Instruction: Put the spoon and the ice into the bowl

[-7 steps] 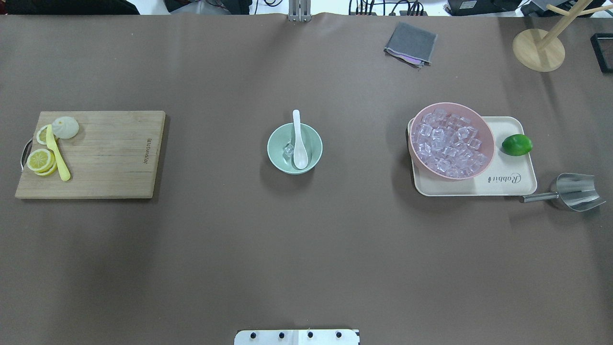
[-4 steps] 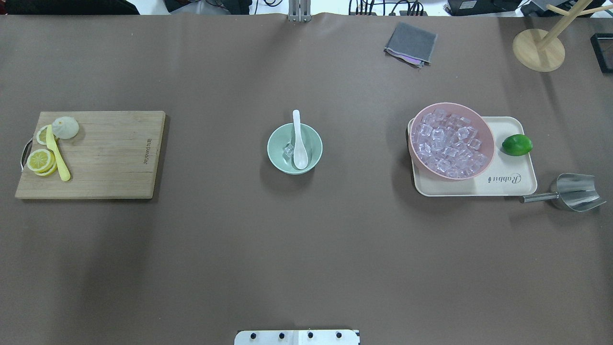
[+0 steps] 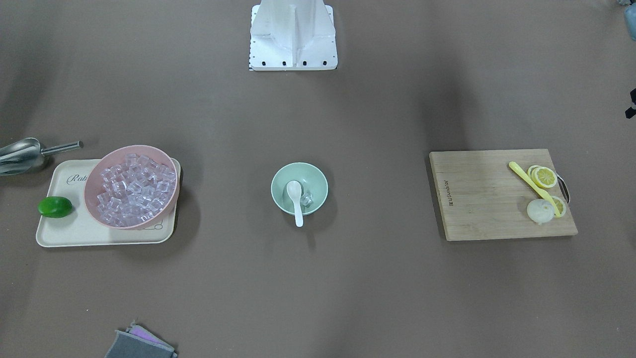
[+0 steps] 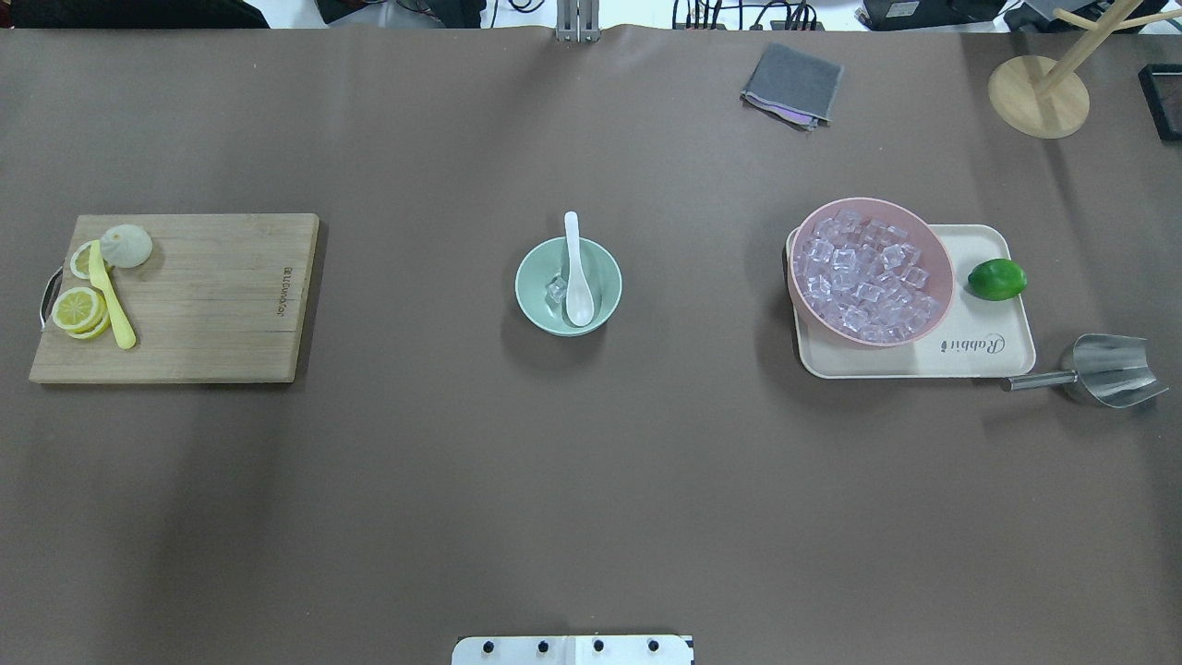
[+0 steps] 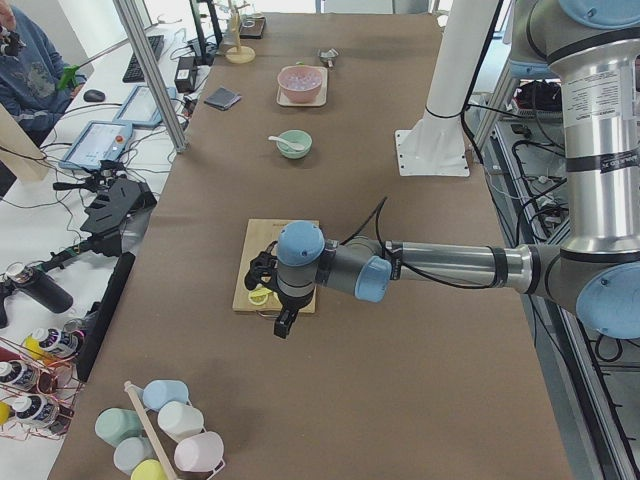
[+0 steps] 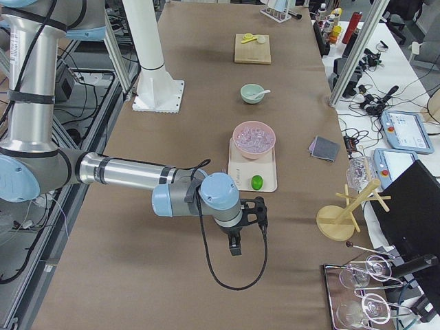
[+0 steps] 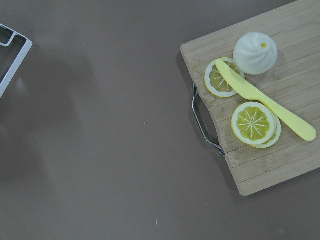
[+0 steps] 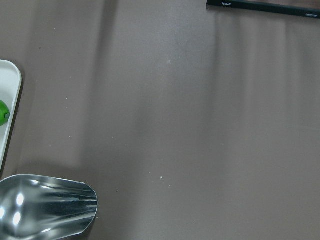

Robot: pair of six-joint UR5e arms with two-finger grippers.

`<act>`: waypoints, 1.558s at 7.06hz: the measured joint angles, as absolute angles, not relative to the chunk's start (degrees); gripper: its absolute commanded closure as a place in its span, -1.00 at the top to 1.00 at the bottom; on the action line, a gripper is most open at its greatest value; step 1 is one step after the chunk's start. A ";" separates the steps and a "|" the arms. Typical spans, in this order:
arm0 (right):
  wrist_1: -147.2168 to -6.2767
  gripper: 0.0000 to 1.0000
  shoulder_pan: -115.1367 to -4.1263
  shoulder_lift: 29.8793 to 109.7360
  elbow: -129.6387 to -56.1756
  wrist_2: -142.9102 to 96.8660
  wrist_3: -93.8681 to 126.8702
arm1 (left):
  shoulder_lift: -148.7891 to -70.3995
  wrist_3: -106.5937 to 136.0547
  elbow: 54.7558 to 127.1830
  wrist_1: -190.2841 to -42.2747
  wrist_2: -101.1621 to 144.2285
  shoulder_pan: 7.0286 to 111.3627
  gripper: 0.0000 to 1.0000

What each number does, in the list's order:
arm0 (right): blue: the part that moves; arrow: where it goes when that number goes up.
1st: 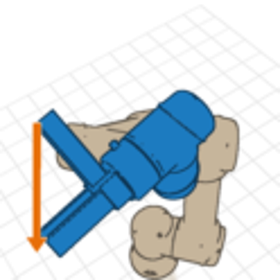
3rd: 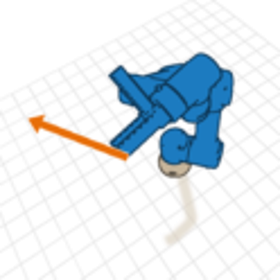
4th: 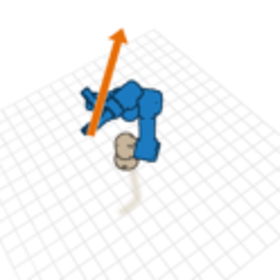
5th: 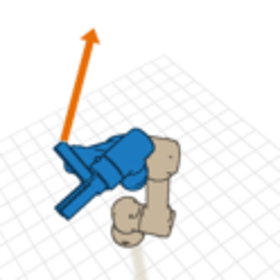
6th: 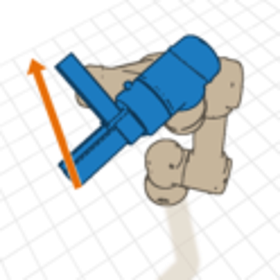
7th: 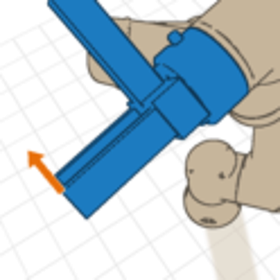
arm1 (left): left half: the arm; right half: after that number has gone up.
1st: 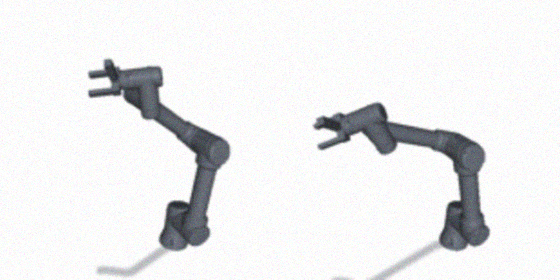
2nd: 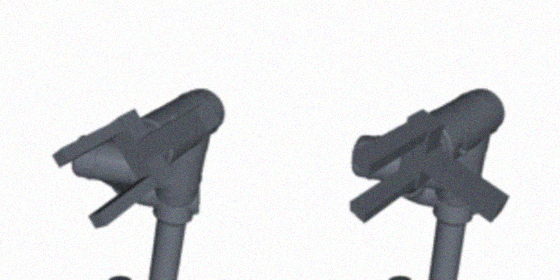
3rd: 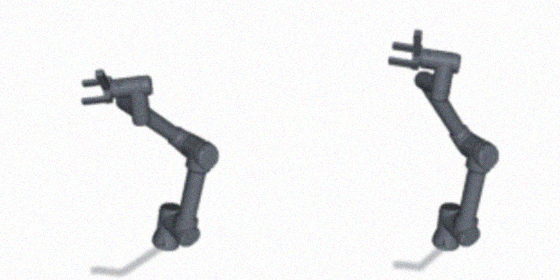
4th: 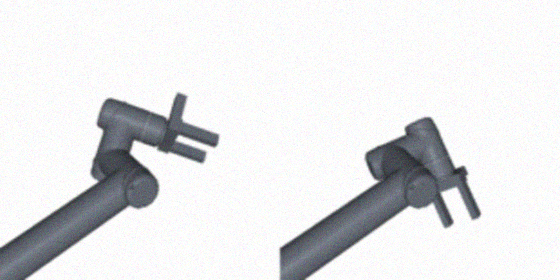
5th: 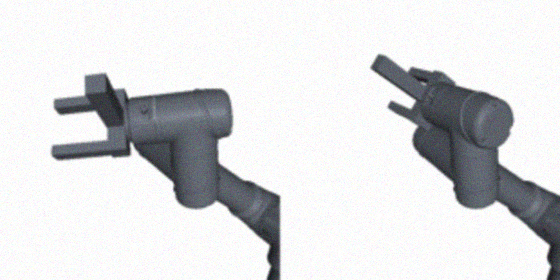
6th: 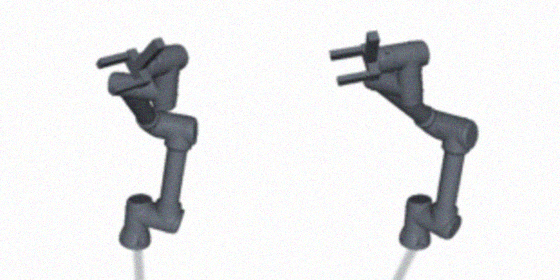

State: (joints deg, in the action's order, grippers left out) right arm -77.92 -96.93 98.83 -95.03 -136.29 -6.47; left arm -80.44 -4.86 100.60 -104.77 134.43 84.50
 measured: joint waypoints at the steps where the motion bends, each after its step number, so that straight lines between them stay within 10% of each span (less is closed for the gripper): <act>1: -78.07 1.00 -96.94 98.61 -95.01 -136.39 -6.44 | -80.57 -4.79 100.55 -104.77 134.44 84.47 0.97; 11: -78.22 1.00 -96.94 98.75 -94.92 -136.99 -6.32 | -81.77 -4.82 100.94 -104.94 134.38 84.20 0.97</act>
